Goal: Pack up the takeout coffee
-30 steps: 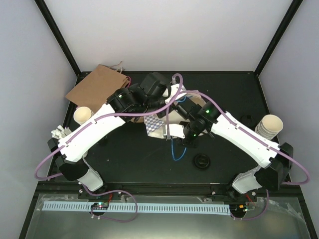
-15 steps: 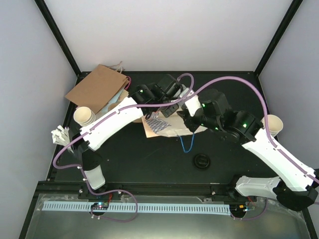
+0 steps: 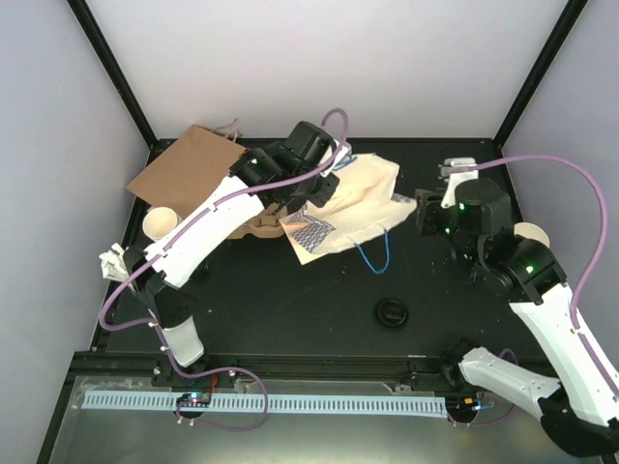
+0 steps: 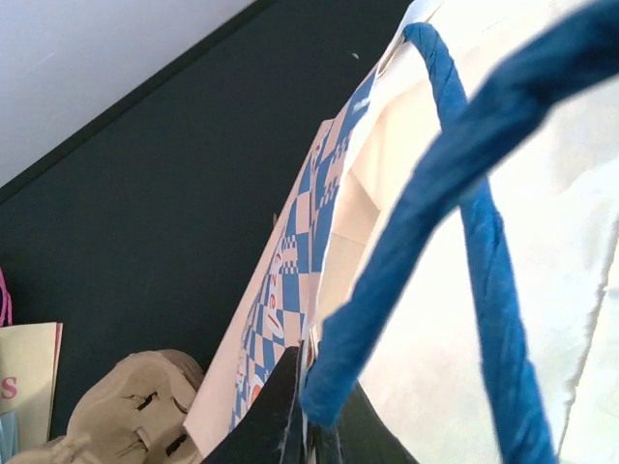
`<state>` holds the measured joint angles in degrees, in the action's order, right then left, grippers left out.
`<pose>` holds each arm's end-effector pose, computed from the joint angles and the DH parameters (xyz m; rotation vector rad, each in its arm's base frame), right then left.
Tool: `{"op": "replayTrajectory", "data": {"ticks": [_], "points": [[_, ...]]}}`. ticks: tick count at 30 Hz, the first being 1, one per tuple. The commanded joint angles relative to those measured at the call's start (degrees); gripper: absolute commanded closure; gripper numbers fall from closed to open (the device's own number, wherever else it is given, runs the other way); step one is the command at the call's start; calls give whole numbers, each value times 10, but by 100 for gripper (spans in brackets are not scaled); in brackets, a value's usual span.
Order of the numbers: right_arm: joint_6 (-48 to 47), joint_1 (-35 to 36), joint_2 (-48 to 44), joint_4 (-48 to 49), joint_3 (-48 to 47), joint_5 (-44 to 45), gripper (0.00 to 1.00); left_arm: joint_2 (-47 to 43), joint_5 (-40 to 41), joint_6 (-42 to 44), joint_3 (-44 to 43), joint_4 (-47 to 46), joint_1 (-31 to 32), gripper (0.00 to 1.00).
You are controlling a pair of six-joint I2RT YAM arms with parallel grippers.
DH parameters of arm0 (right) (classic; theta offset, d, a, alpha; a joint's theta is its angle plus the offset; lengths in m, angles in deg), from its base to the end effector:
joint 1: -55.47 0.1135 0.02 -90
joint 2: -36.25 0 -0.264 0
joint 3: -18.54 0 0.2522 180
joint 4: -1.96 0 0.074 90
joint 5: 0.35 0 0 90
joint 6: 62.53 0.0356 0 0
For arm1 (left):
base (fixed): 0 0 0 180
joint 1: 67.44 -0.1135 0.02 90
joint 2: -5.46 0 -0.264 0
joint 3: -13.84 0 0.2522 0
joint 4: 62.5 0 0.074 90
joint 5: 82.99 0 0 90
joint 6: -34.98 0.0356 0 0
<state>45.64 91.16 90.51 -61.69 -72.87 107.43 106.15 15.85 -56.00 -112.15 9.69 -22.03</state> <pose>0.1390 0.0865 0.4319 -0.1139 2.0178 0.2833 0.2648 -0.2608 0.4010 0.8343 2.2354 -0.2016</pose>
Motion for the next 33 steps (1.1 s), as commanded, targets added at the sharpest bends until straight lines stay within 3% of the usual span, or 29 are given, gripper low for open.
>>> {"op": "replayTrajectory", "data": {"ticks": [1, 7, 10, 14, 20, 23, 26, 33], "points": [[42, -69, -41, 44, 50, -30, 60, -34, -47, -52, -41, -25, -31, 99], [97, -86, -86, 114, 155, -76, 59, -72, -84, -73, -46, -41, -55, 98], [115, -87, -111, 184, 218, -145, 54, -90, -105, -87, -46, -46, -66, 98], [148, -88, -98, 285, 291, -242, 47, -116, -135, -98, -45, -60, -73, 98], [218, -109, -65, 448, 381, -351, 46, -149, -160, -110, -45, -73, -77, 98], [271, -117, -76, 585, 449, -373, 47, -162, -173, -114, -36, -80, -78, 99], [335, -119, -71, 727, 512, -375, 53, -177, -183, -118, -17, -91, -78, 98], [380, -119, -22, 874, 523, -419, 53, -192, -194, -119, -3, -97, -79, 98]]}}
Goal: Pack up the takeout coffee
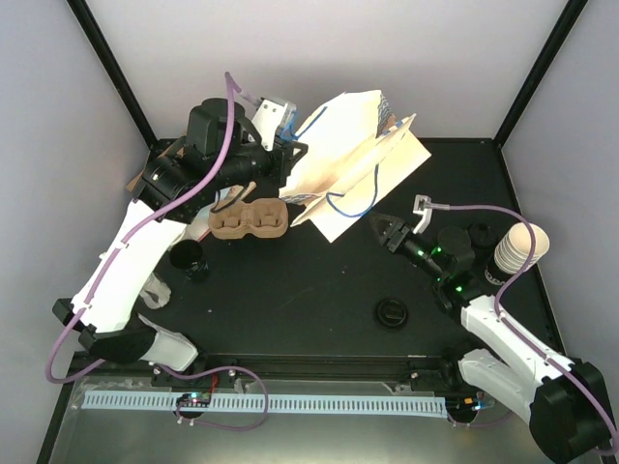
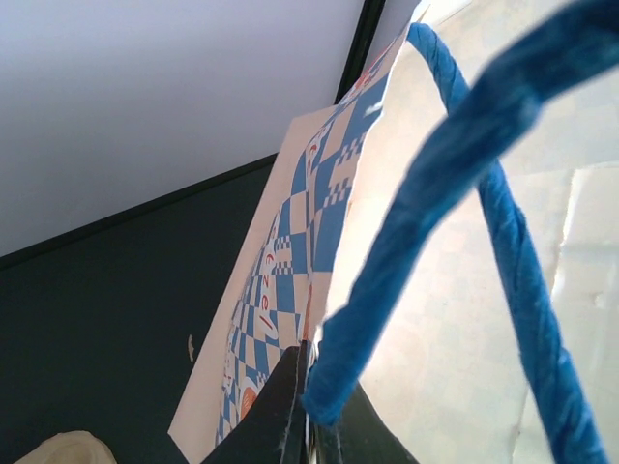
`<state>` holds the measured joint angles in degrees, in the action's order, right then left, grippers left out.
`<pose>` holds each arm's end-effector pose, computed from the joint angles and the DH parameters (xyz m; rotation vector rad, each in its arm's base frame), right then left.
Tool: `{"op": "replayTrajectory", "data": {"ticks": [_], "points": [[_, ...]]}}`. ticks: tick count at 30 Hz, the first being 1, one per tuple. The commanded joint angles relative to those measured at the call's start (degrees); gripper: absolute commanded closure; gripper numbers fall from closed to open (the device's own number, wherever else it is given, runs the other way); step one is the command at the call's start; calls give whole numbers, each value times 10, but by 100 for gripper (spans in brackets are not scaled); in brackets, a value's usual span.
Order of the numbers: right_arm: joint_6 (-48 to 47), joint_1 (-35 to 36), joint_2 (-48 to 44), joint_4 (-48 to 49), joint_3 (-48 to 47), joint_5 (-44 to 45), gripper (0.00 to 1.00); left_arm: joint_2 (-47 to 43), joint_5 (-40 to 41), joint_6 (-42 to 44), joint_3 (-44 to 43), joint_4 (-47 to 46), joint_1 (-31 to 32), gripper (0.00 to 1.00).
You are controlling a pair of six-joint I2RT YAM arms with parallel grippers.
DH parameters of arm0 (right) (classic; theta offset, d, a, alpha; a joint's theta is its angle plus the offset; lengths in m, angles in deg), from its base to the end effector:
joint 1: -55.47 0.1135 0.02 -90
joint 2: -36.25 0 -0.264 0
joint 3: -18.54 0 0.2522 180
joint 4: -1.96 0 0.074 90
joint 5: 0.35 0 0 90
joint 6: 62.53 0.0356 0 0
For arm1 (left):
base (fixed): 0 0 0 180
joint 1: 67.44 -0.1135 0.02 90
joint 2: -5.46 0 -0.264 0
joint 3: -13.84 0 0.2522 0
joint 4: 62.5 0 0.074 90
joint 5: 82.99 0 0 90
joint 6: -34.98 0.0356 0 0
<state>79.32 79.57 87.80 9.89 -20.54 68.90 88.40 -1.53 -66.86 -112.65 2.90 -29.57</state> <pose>0.1857 0.0969 0.2573 0.1354 1.8112 1.2763 0.2112 -0.1710 0.5086 0.5527 1.9396 -0.7092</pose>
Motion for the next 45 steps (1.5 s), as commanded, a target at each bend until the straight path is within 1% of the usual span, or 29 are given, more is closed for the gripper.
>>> {"op": "replayTrajectory", "data": {"ticks": [1, 6, 9, 12, 17, 20, 26, 29, 30, 35, 37, 39, 45], "points": [[42, -3, 4, 161, -1, -36, 53, -16, -21, -11, 3, -30, -3, 99], [24, -3, 1, 145, -16, -37, 53, -23, -24, -11, 15, -37, -4, 98], [17, -3, 6, 122, -32, -26, 58, -26, -25, -10, 18, -41, -4, 98], [18, -3, 11, 106, -43, -12, 60, -29, -25, -10, 21, -46, -4, 99], [28, -3, 10, 112, -46, -2, 68, -29, -25, -9, 21, -43, -6, 99], [25, -3, 13, 100, -52, 0, 77, -30, -26, -9, 22, -43, -6, 98], [25, -3, 11, 92, -52, 3, 83, -33, -26, -8, 24, -43, -11, 98], [19, -3, 1, 86, -50, 2, 98, -31, -27, -7, 25, -38, -20, 98], [16, -3, -3, 81, -50, 0, 99, -31, -29, -8, 26, -37, -24, 98], [-6, -5, -31, 35, -54, -17, 99, -34, -66, -12, 35, -40, -58, 99], [-9, -8, -52, 11, -52, -29, 99, -34, -81, -13, 42, -42, -83, 98], [-8, -18, -74, -15, -47, -45, 99, -34, -118, -17, 54, -45, -119, 99], [-15, -69, -129, -51, -42, -141, 99, -49, -209, -39, 127, -97, -202, 98]]}}
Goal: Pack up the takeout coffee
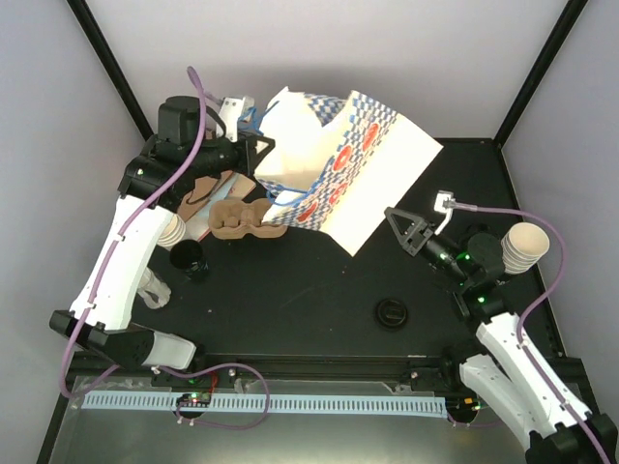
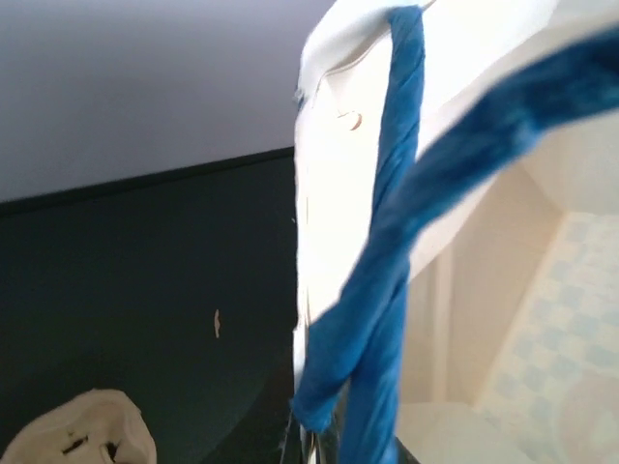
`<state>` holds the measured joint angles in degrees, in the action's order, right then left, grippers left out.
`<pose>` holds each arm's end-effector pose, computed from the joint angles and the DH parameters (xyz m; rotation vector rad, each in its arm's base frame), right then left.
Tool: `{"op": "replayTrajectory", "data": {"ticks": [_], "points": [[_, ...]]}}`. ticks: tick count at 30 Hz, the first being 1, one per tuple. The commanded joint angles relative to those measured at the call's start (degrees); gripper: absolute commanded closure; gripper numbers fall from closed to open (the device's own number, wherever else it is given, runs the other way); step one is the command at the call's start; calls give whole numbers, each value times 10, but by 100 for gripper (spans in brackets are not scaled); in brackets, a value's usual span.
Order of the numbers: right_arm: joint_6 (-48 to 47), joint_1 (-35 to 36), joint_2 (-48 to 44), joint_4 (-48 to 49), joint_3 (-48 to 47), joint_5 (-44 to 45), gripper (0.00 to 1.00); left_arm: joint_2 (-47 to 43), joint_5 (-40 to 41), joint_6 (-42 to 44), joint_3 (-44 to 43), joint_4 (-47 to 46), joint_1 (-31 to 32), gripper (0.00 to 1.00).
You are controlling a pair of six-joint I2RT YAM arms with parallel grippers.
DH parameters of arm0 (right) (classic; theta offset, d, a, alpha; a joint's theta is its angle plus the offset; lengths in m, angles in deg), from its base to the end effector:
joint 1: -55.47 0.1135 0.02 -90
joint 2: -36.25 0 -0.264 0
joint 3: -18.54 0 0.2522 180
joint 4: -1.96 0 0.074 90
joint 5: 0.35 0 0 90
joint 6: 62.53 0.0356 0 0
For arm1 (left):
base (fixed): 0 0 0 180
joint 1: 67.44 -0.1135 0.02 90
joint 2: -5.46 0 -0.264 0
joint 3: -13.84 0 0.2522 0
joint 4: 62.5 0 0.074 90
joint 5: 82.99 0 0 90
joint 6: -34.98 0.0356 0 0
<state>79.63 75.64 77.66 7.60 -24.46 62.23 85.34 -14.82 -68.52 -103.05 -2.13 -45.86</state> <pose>0.1622 0.0771 0.3084 0.0146 1.6145 1.3485 0.2493 -0.1128 0.4828 0.3965 1.9907 -0.7692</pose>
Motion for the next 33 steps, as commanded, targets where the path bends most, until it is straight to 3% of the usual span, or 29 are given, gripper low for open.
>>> {"op": "replayTrajectory", "data": {"ticks": [1, 5, 15, 22, 27, 29, 33], "points": [[-24, -38, -33, -40, -6, -89, 99, -19, -96, -28, 38, -56, -52, 98], [-59, -64, -46, -110, -23, -127, 99, -14, -144, -37, 66, -78, -84, 98], [-57, -141, -31, -107, -31, -250, 99, 5, -196, -29, 90, -87, -110, 98], [-84, -152, -19, -140, -34, -232, 98, 10, -200, -37, 102, -97, -119, 98], [-137, -153, 5, -226, -23, -143, 71, 20, -219, -37, 112, -92, -80, 99], [-147, -153, 14, -253, -17, -102, 55, 25, -196, -30, 116, -84, -47, 98], [-181, -153, 18, -297, -19, -44, 52, 36, -141, -27, 114, -69, 6, 98]]}}
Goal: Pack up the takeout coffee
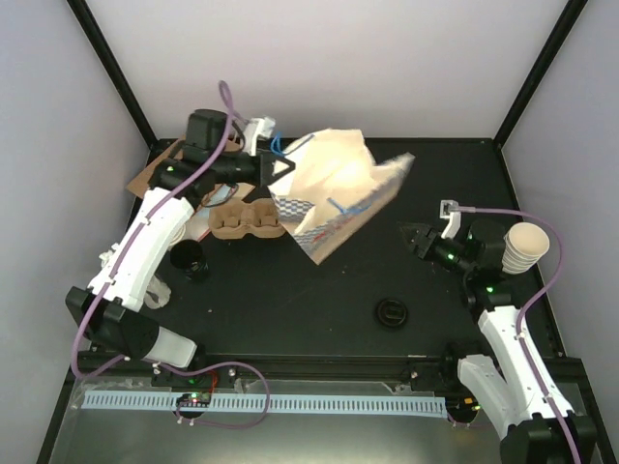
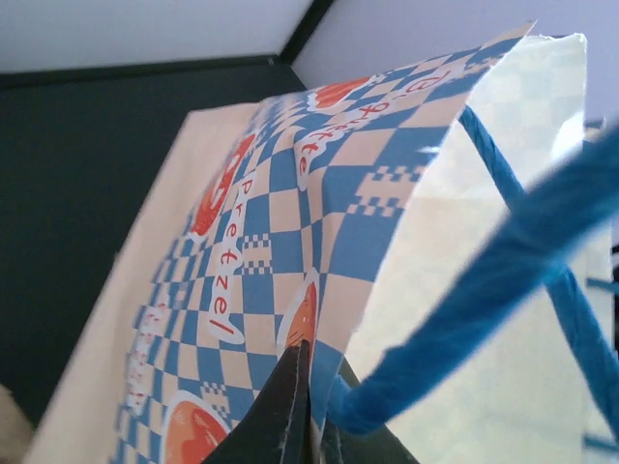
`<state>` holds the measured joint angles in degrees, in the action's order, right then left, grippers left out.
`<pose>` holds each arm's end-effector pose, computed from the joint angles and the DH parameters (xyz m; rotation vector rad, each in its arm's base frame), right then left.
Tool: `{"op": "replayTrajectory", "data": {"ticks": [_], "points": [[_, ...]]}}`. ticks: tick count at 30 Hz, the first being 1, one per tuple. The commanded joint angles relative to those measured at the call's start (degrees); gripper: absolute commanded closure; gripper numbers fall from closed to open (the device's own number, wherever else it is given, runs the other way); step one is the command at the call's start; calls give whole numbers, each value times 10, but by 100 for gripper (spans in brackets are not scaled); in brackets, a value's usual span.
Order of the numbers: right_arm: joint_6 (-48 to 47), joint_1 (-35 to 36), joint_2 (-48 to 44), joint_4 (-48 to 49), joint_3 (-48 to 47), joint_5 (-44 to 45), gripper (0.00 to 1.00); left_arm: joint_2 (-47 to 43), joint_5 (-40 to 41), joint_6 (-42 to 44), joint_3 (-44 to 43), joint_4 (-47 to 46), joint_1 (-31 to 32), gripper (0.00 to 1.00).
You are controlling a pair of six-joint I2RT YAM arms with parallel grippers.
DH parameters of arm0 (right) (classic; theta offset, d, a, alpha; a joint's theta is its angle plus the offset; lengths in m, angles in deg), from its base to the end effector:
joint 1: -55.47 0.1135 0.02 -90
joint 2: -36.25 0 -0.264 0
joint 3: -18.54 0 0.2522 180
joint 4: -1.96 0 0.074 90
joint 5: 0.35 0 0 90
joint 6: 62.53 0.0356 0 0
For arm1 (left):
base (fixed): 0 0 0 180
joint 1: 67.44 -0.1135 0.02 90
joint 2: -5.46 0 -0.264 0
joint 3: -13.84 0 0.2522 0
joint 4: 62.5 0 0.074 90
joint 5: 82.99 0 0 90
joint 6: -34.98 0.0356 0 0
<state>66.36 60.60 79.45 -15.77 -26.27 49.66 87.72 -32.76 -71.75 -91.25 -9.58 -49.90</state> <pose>0.1742 0.0386 0.2732 0.0537 1.9500 1.1650 0.2836 -0.1135 0.4221 0.4522 2.0953 -1.0816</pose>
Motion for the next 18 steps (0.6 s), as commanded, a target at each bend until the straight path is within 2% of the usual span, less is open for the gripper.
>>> {"op": "replayTrajectory", "data": {"ticks": [1, 4, 12, 18], "points": [[-57, -2, 0, -77, -6, 89, 51, 16, 50, 7, -9, 10, 61, 99], [-84, -2, 4, -118, -34, 108, 46, 29, 80, 11, -26, 27, 82, 98], [-87, -2, 20, -259, -148, 239, 21, 65, 146, 1, -59, 53, 126, 99], [-74, -2, 51, -297, -187, 260, 19, 99, 256, 3, -94, 86, 161, 97]]}}
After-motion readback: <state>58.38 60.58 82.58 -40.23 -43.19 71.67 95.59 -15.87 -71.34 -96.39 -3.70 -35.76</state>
